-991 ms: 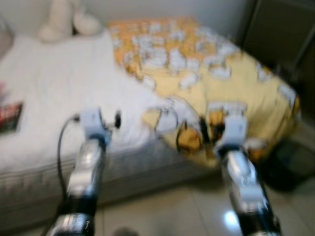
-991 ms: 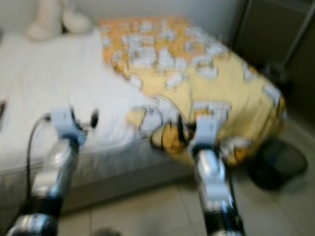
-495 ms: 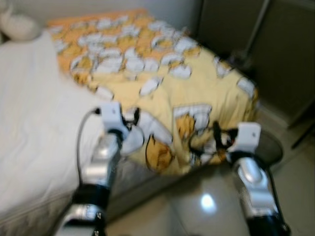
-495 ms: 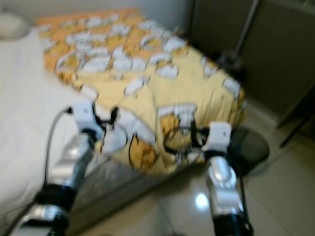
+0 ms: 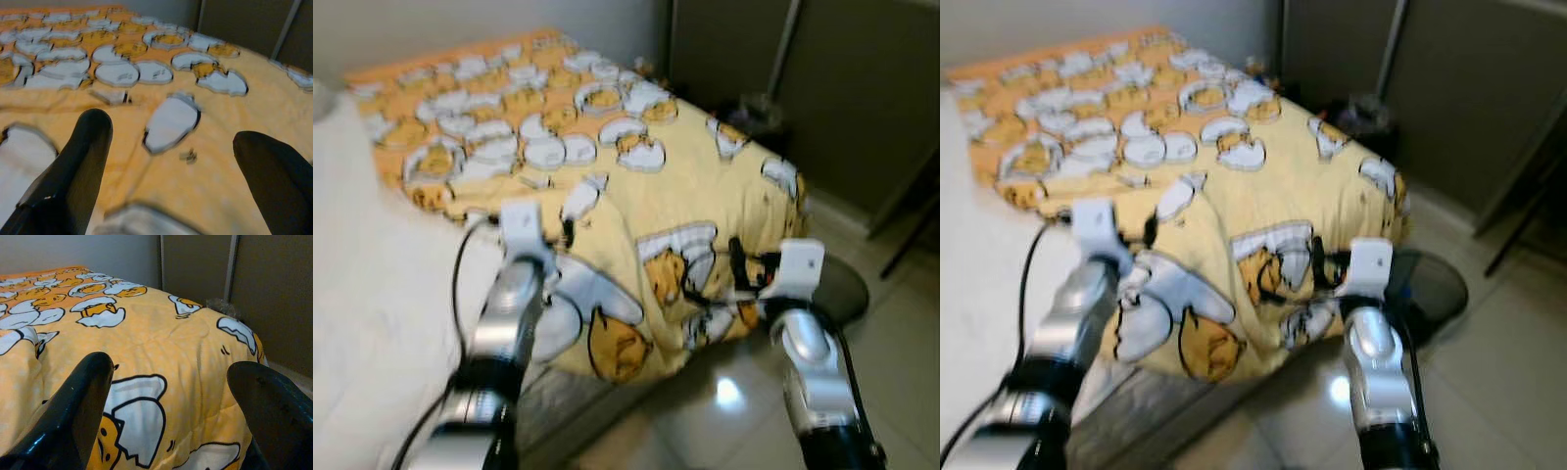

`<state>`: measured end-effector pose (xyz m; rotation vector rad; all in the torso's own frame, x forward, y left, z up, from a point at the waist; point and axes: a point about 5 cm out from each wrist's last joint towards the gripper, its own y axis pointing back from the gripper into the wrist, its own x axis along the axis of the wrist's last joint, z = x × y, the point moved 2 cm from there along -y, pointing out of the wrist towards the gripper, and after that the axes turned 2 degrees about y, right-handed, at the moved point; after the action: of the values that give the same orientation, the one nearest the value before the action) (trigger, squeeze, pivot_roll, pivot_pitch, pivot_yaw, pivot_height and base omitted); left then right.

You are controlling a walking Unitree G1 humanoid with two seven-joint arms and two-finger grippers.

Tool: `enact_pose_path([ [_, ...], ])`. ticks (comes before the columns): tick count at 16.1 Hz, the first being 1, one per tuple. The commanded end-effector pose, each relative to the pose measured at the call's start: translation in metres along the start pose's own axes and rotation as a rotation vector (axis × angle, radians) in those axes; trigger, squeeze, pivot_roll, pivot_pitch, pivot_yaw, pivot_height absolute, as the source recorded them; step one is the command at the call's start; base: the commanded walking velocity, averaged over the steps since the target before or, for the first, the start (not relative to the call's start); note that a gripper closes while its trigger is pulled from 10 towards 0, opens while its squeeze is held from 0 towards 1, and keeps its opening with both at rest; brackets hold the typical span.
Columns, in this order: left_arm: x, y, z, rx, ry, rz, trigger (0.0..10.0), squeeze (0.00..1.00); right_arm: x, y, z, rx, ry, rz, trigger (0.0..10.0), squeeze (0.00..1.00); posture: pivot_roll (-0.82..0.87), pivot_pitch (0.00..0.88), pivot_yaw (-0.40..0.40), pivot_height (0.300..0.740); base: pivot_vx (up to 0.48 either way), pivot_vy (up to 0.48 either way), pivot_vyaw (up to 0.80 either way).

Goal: Clean up the room

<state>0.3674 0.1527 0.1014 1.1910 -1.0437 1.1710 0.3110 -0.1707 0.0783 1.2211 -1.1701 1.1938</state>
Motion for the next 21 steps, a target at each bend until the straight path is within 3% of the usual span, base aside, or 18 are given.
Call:
enact_pose_path([
  [1, -0.008, 0.0, -0.007, 0.049, -0.022, -0.033, 10.0, 0.0, 0.005, -0.001, -0.009, 0.02, -0.017, 0.022, 10.0, 0.0, -0.07, 0.0, 0.05, 0.74, 0.0, 0.0, 0.0],
  [3, -0.01, -0.006, -0.01, 0.167, -0.015, -0.073, 10.0, 0.0, 0.005, -0.001, -0.01, 0.023, -0.018, 0.022, 10.0, 0.0, -0.07, 0.0, 0.047, 0.74, 0.0, 0.0, 0.0],
  [5, -0.013, -0.01, -0.01, 0.19, 0.063, -0.093, 10.0, 0.0, 0.005, 0.001, -0.01, 0.027, -0.019, 0.022, 10.0, 0.0, -0.08, 0.0, 0.046, 0.74, 0.0, 0.0, 0.0],
  [8, -0.005, -0.016, -0.025, 0.193, -0.012, -0.066, 10.0, 0.0, 0.004, 0.008, -0.007, 0.023, -0.019, 0.013, 10.0, 0.0, -0.09, 0.034, 0.033, 0.74, 0.0, 0.0, 0.0],
  [9, -0.007, -0.017, -0.041, 0.223, -0.043, -0.106, 10.0, 0.0, 0.0, 0.02, -0.006, 0.038, -0.019, -0.012, 10.0, 0.0, -0.11, 0.103, 0.016, 0.74, 0.0, 0.0, 0.0],
  [10, -0.009, -0.017, -0.046, 0.234, -0.048, -0.125, 10.0, 0.0, -0.001, 0.025, -0.005, 0.048, -0.02, -0.02, 10.0, 0.0, -0.11, 0.111, 0.014, 0.74, 0.0, 0.0, 0.0],
  [12, -0.018, -0.015, -0.049, 0.21, -0.102, -0.172, 10.0, 0.0, -0.006, 0.048, -0.002, 0.095, -0.016, -0.065, 10.0, 0.0, -0.15, 0.195, -0.005, 0.74, 0.0, 0.0, 0.0],
  [14, -0.023, -0.013, -0.051, 0.2, -0.121, -0.19, 10.0, 0.0, -0.007, 0.059, 0.001, 0.099, -0.012, -0.087, 10.0, 0.0, -0.17, 0.233, -0.014, 0.74, 0.0, 0.0, 0.0],
  [16, -0.035, -0.006, -0.063, 0.187, -0.09, -0.235, 10.0, 0.0, -0.008, 0.079, 0.005, 0.106, -0.006, -0.133, 10.0, 0.0, -0.2, 0.278, -0.029, 0.74, 0.0, 0.0, 0.0],
  [21, -0.051, 0.001, -0.062, 0.136, -0.038, -0.279, 10.0, 0.0, -0.006, 0.092, 0.006, 0.111, -0.008, -0.168, 10.0, 0.0, -0.21, 0.301, -0.034, 0.74, 0.0, 0.0, 0.0],
])
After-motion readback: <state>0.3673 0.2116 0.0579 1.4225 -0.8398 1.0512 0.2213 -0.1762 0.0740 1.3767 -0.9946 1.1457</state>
